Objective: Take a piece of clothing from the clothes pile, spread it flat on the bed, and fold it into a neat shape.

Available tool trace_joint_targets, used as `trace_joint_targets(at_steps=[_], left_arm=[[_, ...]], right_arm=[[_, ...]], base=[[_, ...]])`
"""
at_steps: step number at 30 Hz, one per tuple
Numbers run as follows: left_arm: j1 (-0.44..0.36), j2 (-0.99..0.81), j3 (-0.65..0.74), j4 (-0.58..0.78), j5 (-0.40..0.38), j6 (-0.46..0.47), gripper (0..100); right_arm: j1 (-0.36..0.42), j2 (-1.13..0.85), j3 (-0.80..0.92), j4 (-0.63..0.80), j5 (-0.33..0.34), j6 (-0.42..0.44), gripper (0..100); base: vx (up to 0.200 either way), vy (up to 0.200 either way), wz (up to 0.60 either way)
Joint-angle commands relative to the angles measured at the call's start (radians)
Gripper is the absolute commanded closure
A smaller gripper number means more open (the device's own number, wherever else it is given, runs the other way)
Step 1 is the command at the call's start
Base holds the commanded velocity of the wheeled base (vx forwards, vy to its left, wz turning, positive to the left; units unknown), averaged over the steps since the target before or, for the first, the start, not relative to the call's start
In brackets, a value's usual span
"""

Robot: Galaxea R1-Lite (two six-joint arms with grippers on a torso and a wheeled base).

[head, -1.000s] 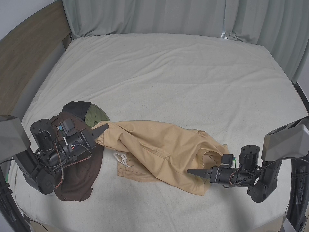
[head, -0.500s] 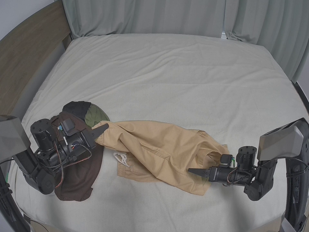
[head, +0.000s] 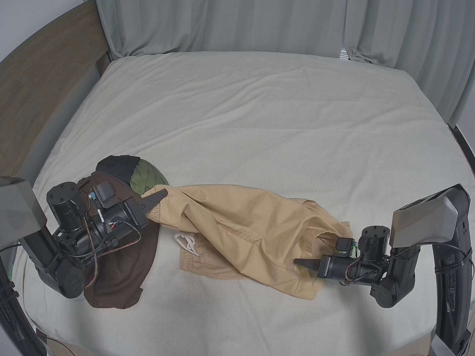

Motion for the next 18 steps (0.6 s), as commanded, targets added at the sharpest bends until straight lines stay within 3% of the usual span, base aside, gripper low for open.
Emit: trace_joint_targets(at_steps=[1,7,13,18], left_arm=[[0.001,0.001,0.000,-0.001,0.000,-0.001,100],[0.001,0.006,-0.006,-0.001,0.001,0.001,100],[0.001,0.006,-0.006,-0.001,0.001,0.001,100],[0.001,0.006,-0.006,-0.001,0.001,0.001,100]], right_arm=[[-0.001,0.001,0.000,-0.001,0.000,0.000,100],[-0.043,-0.121,0.081,0.000,0.021,0.009,100],[-0.087,-0.199,0.147,0.000,0.118,0.012,100],[-0.084,-0.196,0.167,0.000,0.153,0.012,100]], base=[[0.000,0.000,0.00],[0.000,0.000,0.00],[0.000,0.000,0.00],[0.000,0.000,0.00]])
